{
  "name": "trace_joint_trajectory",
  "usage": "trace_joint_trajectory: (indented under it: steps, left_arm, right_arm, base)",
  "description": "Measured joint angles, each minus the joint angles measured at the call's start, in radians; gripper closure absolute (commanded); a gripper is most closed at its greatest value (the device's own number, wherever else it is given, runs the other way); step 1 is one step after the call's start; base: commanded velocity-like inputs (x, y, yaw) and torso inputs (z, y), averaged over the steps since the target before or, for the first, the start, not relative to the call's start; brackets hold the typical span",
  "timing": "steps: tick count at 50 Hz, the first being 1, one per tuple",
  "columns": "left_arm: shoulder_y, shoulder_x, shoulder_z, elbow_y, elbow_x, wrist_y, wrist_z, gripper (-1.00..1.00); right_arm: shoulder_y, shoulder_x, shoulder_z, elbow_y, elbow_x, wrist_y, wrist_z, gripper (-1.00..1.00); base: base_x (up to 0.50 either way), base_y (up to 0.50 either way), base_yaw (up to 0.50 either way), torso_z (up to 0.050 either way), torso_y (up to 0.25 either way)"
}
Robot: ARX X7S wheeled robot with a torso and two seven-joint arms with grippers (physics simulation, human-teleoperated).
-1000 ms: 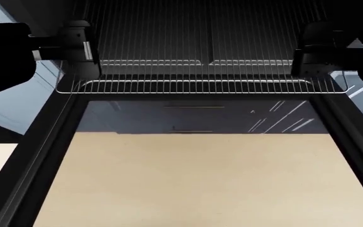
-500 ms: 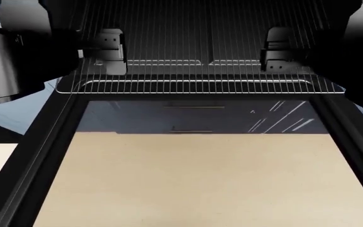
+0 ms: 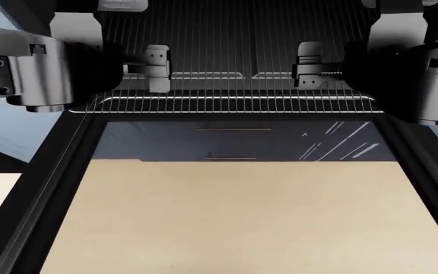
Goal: Fully slide the bottom oven rack out.
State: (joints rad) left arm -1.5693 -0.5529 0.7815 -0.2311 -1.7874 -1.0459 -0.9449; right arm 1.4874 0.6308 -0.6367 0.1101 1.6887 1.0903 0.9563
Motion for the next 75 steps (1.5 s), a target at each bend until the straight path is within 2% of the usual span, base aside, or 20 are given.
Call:
trace_joint_trajectory:
  steps: [23,53,75]
  left_arm:
    - [0.047,0.019,0.044,-0.029,0.039,-0.003,0.013,-1.00]
    - [0.112,-0.002,-0.016,0.017,0.068,0.057,0.024,-1.00]
    - [0.192,-0.078,-0.025,0.215,-0.017,0.026,-0.081,-1.00]
  right_arm:
    - [-0.026,-0.026,-0.054,0.057,-0.053,0.010,-0.050,-1.00]
    - [-0.130,-0.004,-0.004,0.023,-0.068,-0.067,-0.076,-1.00]
    - [-0.205,0.081,0.037,-0.101,0.104,-0.066,0.033,-1.00]
  base:
    - [0.00,0.00,0.00,0.000,0.000]
    - [0.00,0.00,0.00,0.000,-0.010]
    - [0.00,0.00,0.00,0.000,-0.017]
